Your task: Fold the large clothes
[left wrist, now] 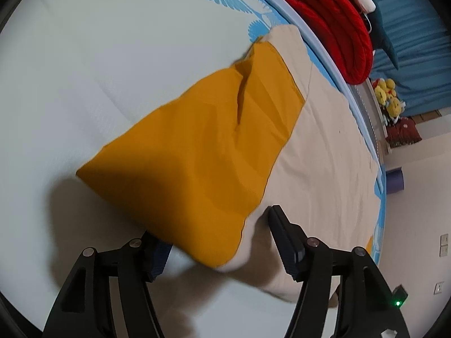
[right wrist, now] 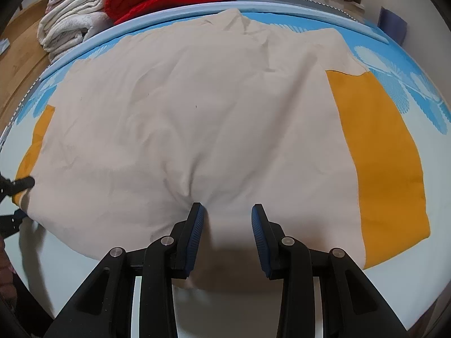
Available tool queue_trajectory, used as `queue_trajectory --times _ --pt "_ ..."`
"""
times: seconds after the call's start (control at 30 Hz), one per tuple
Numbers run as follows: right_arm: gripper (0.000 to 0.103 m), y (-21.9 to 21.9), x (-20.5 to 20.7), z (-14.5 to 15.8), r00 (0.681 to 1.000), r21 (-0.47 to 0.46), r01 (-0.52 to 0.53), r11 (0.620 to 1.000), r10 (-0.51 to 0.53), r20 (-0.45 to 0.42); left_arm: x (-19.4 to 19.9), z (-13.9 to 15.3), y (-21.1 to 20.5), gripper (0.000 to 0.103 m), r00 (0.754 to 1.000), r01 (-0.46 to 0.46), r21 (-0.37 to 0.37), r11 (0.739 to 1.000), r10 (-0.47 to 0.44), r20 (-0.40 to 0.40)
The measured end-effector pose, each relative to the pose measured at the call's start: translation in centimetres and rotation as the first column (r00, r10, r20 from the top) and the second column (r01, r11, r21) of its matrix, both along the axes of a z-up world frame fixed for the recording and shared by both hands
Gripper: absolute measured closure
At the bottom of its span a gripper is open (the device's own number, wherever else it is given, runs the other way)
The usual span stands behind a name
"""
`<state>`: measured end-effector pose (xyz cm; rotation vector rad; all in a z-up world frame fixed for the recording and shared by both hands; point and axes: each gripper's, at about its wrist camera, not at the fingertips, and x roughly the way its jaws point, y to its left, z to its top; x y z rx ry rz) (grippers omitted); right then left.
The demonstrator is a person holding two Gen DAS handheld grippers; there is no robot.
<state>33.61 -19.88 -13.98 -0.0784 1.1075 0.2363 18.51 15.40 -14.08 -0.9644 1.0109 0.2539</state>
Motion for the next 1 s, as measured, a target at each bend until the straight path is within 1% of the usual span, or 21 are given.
queue_trajectory --times 0.23,0.33,0.43,0.47,0.5,0.53,0.57,0.6,0.67,0.77,0.9,1.0 --pt "0.066 -0.6 -0.5 0.2 1.0 -0.006 -0.003 1.0 0.003 -0.001 -0.4 -0.3 0.1 0.042 0.994 -0.098 0.011 0.995 0.098 0.048" --pt "0.066 -0.5 -0.6 0.1 1.0 -0.015 -0.006 1.0 0.006 0.007 -0.4 -0.2 0.0 0.044 0.992 -0.119 0.022 0.993 0.118 0.048" --pt "0.066 -0.4 -0.8 0.0 1.0 -0.027 -0.011 1.0 0.012 0.018 -0.2 -0.3 0.0 0.045 0.992 -0.116 0.023 0.993 0.115 0.05" --pt "0.066 -0.4 -0.9 0.0 1.0 -0.031 -0.013 0.999 0.013 0.02 0.0 -0.2 0.2 0.052 0.992 -0.111 0.017 0.994 0.11 0.056" --pt "0.066 -0.4 -1.0 0.0 1.0 -0.033 -0.012 0.999 0.013 0.022 0.1 -0.3 0.2 0.063 0.992 -0.105 0.003 0.994 0.105 0.063" --pt "0.066 -0.4 -1.0 0.0 1.0 -0.034 -0.011 0.999 0.012 0.023 0.2 -0.4 0.3 0.066 0.992 -0.1 -0.02 0.995 0.101 0.069" --pt "0.066 -0.5 -1.1 0.0 1.0 -0.034 -0.008 0.999 0.009 0.024 0.4 -0.3 0.3 0.074 0.992 -0.096 -0.034 0.995 0.099 0.08" --pt "0.066 -0.6 -1.1 0.1 1.0 -0.033 -0.003 0.999 0.004 0.025 0.5 -0.2 0.3 0.084 0.992 -0.088 -0.037 0.995 0.091 0.089" --pt "0.066 -0.6 -1.2 0.7 0.999 -0.028 0.021 0.999 -0.02 0.035 0.7 0.5 0.2 0.09 0.991 -0.064 -0.034 0.997 0.067 0.116" --pt "0.066 -0.2 -1.5 1.9 0.995 -0.018 0.057 0.998 -0.056 0.079 0.4 1.6 0.2 0.093 0.987 -0.05 -0.026 0.998 0.053 0.153" --pt "0.066 1.7 -2.2 4.3 0.981 -0.02 0.082 0.996 -0.077 0.176 0.1 3.8 0.4 0.095 0.98 -0.016 -0.015 1.0 0.018 0.199" --pt "0.066 3.5 -2.6 4.9 0.977 -0.037 0.089 0.995 -0.08 0.195 -0.4 5.8 0.5 0.095 0.97 0.022 0.004 1.0 -0.023 0.241"
